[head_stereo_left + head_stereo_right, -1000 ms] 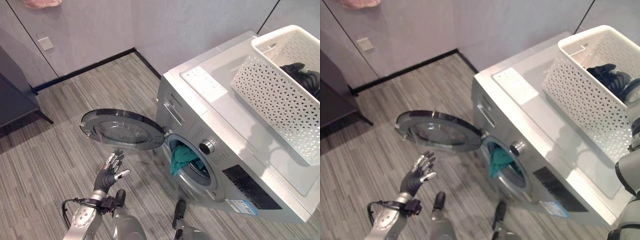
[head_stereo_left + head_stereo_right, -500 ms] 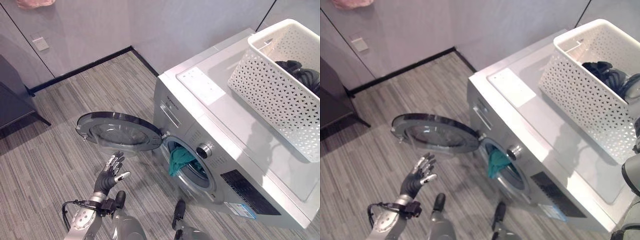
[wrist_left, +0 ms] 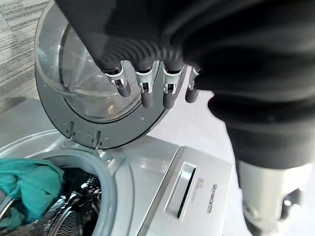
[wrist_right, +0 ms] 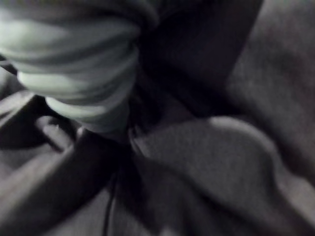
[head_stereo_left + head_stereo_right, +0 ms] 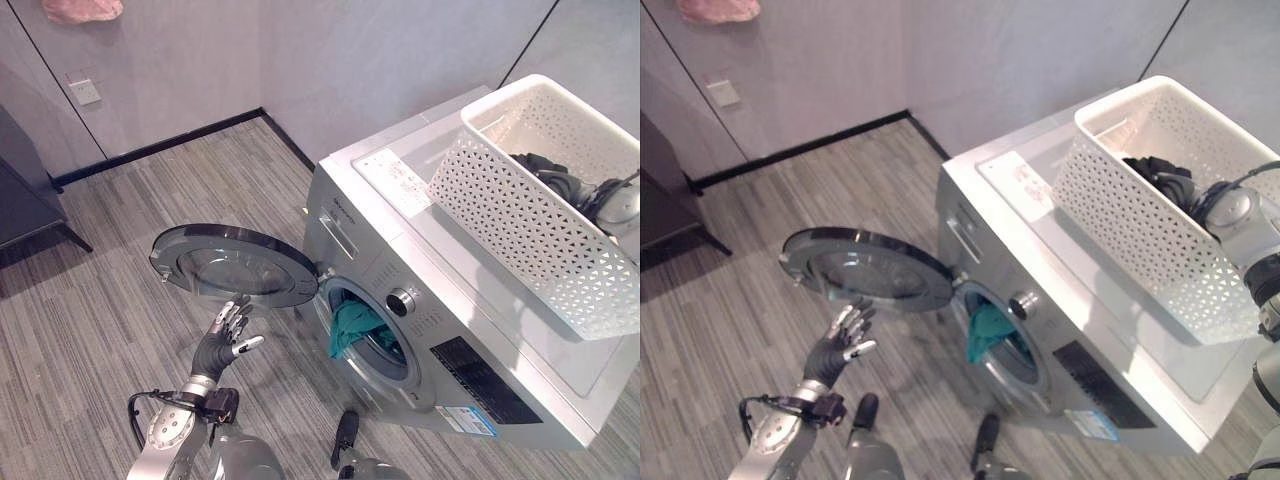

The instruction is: Grab the laundry basket,head to the washer,open it,put in the laundry and shut it.

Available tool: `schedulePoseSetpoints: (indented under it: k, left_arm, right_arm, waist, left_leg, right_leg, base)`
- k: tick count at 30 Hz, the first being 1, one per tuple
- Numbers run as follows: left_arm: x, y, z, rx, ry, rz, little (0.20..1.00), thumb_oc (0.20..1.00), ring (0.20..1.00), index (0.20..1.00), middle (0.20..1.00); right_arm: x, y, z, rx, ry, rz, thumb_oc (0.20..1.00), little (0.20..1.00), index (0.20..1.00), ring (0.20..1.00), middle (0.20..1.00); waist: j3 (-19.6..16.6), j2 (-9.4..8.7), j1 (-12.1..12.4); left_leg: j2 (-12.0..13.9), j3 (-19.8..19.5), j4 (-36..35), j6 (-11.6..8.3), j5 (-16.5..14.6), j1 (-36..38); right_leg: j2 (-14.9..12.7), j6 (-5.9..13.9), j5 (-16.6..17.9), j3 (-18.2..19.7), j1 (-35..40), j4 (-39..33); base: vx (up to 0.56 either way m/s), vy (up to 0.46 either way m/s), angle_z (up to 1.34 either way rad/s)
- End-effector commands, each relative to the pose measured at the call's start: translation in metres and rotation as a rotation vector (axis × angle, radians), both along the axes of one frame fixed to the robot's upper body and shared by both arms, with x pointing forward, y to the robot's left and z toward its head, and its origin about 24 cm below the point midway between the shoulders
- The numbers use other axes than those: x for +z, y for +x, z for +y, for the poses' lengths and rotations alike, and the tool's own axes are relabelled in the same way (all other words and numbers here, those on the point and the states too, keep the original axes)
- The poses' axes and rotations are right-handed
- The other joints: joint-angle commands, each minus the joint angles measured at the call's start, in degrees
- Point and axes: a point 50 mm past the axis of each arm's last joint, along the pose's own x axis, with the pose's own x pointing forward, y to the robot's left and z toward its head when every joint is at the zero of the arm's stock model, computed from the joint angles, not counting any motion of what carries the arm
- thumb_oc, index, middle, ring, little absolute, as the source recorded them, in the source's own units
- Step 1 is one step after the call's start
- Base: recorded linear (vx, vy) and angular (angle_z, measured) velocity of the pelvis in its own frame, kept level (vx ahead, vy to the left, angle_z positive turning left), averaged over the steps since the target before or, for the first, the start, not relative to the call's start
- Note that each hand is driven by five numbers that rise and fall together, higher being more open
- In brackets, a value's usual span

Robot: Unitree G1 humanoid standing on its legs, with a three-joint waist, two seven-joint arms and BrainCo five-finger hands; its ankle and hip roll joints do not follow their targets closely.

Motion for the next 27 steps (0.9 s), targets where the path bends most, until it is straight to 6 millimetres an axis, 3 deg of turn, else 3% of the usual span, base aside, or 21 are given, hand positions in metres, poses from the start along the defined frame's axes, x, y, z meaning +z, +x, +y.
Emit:
schedulePoseSetpoints:
  k: [1, 4, 5, 6, 7, 8, 12, 21, 27]
  left_arm:
    - [0.029, 0.007, -0.003, -0.054, 0.063, -0.158, 1.0, 1.0, 1.0, 1.0, 1.0]
    - [0.03, 0.008, 0.0, -0.04, 0.071, -0.163, 1.0, 1.0, 1.0, 1.0, 1.0]
    - [0.031, 0.009, 0.003, -0.014, 0.08, -0.165, 1.0, 1.0, 1.0, 1.0, 1.0]
    - [0.031, 0.01, 0.004, -0.009, 0.084, -0.166, 1.0, 1.0, 1.0, 1.0, 1.0]
    - [0.031, 0.01, 0.005, -0.007, 0.083, -0.167, 1.0, 1.0, 1.0, 1.0, 1.0]
    - [0.033, 0.011, 0.007, 0.007, 0.089, -0.17, 1.0, 1.0, 1.0, 1.0, 1.0]
    - [0.035, 0.011, 0.012, 0.038, 0.107, -0.171, 1.0, 1.0, 1.0, 1.0, 1.0]
    - [0.036, 0.011, 0.017, 0.073, 0.121, -0.149, 1.0, 1.0, 1.0, 1.0, 1.0]
    - [0.035, 0.014, 0.017, 0.082, 0.132, -0.15, 1.0, 1.0, 1.0, 1.0, 1.0]
  right_arm:
    - [0.055, -0.012, -0.022, -0.085, 0.093, -0.345, 0.2, 0.2, 0.2, 0.2, 0.2]
    - [0.069, -0.02, -0.036, -0.164, 0.108, -0.459, 0.2, 0.2, 0.2, 0.2, 0.2]
    - [0.089, -0.032, -0.054, -0.273, 0.111, -0.603, 0.2, 0.2, 0.2, 0.2, 0.2]
    - [0.097, -0.035, -0.059, -0.314, 0.112, -0.656, 0.2, 0.2, 0.2, 0.2, 0.2]
    - [0.097, -0.035, -0.059, -0.313, 0.111, -0.657, 0.2, 0.2, 0.2, 0.2, 0.2]
    - [0.116, -0.044, -0.068, -0.403, 0.13, -0.778, 0.2, 0.2, 0.2, 0.2, 0.2]
    - [0.151, -0.059, -0.077, -0.538, 0.117, -0.976, 0.2, 0.2, 0.2, 0.2, 0.2]
    - [0.212, -0.083, -0.067, -0.65, 0.203, -1.322, 0.2, 0.2, 0.2, 0.2, 0.2]
    - [0.241, -0.099, -0.05, -0.594, 0.102, -1.498, 0.2, 0.2, 0.2, 0.2, 0.2]
  waist:
    - [0.0, -5.37, 1.0]
    - [-0.6, -5.69, 0.6]
    - [-1.4, -5.83, 0.2]
    - [-1.7, -5.99, 0.2]
    - [-1.7, -5.97, 0.2]
    - [-2.3, -6.17, 0.1]
    - [-3.1, -6.25, 0.0]
    - [-4.4, -6.74, 0.3]
    - [-5.0, -7.69, 0.4]
  left_leg:
    - [2.8, -3.7, 5.4, 0.37, 21.4, 13.3]
    - [3.0, -3.4, 5.0, 0.43, 21.4, 13.8]
    - [3.1, -3.0, 4.5, 0.58, 21.4, 14.5]
    - [3.0, -2.9, 4.4, 0.63, 21.4, 14.6]
    - [3.0, -2.9, 4.4, 0.64, 21.4, 14.6]
    - [3.1, -2.9, 4.2, 0.71, 21.3, 14.9]
    - [3.1, -2.8, 4.1, 0.89, 21.0, 15.3]
    - [3.0, -3.3, 4.2, 1.02, 20.3, 15.9]
    - [3.1, -3.9, 4.6, 1.09, 19.3, 16.2]
  right_leg:
    - [-1.9, 2.55, -11.1, 1.1, 6.6, 0.5]
    - [-1.8, 2.49, -11.1, 1.3, 6.9, 0.5]
    - [-1.8, 2.49, -11.2, 1.4, 7.3, 0.5]
    - [-1.8, 2.53, -11.2, 1.4, 7.4, 0.5]
    - [-1.8, 2.53, -11.2, 1.5, 7.4, 0.5]
    - [-1.8, 2.5, -11.1, 1.5, 7.5, 0.5]
    - [-1.8, 2.52, -11.3, 1.7, 7.9, 0.5]
    - [-2.1, 2.88, -11.3, 1.5, 9.0, 0.5]
    - [-2.3, 3.13, -11.3, 1.4, 9.7, 0.5]
  base:
    - [0.03, 0.007, -0.05]
    - [0.02, 0.013, -0.04]
    - [0.03, 0.01, -0.04]
    - [0.03, 0.01, -0.04]
    - [0.0, 0.012, -0.06]
    - [0.0, 0.013, -0.05]
    - [0.0, 0.0, 0.0]
    - [0.02, 0.012, 0.04]
    - [0.02, 0.011, 0.01]
